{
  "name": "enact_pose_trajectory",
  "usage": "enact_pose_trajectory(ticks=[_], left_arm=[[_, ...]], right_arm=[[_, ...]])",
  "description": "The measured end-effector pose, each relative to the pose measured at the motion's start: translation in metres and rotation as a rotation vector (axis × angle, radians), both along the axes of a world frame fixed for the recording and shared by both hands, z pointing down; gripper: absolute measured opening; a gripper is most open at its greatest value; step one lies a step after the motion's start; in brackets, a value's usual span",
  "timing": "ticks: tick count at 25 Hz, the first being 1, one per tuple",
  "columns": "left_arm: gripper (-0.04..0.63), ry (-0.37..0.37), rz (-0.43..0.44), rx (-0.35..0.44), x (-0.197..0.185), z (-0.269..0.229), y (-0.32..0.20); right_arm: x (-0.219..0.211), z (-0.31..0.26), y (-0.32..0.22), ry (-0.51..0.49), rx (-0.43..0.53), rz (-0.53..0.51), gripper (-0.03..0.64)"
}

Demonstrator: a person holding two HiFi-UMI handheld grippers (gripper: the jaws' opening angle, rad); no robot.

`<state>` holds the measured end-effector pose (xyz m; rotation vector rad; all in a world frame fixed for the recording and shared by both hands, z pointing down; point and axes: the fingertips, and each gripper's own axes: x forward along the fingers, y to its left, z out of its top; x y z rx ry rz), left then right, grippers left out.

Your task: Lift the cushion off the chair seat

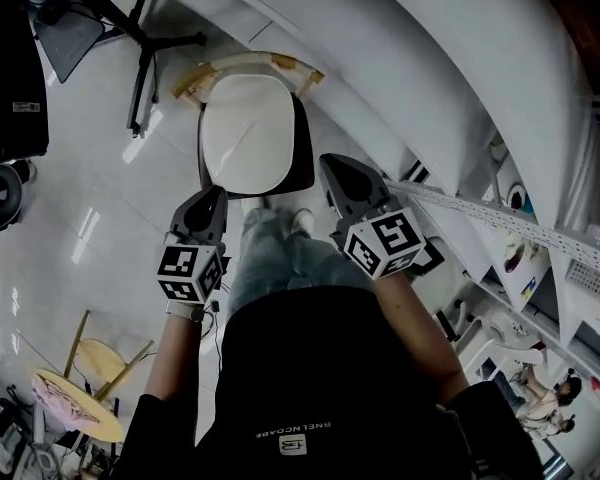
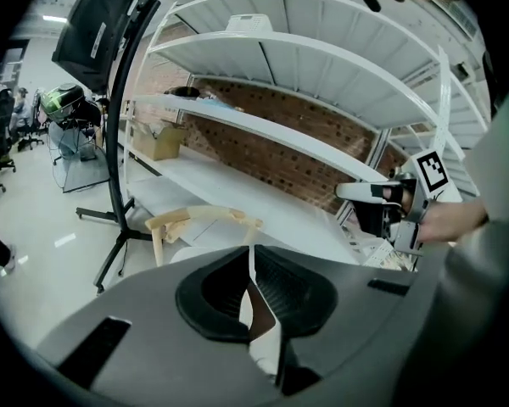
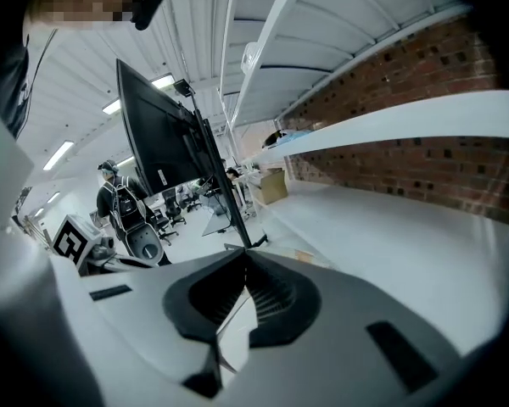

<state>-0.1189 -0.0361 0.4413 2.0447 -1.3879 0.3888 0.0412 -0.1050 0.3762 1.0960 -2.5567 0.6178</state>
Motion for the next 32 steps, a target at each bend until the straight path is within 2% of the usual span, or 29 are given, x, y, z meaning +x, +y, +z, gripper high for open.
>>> enact_pose_trajectory(ticks=[7, 14, 32], left_arm=[[0.02, 0.005, -0.007, -0.053, -0.024, 0.05, -0.018], [0.099, 0.0, -0.005, -0.166, -0.04, 0.115, -0.023], [0.266, -0.01, -0.098, -0.454, -0.079, 0.291, -0.024]], right_arm=[[-0.015, 0.026, -0.004, 0.058, -0.046, -0.022, 0.011], [-0.026, 0.056, -0.011, 0.102, -0.095, -0.038, 0.011], [-0.051, 0.114, -0.003, 0.15, -0.194, -0.073, 0.011]])
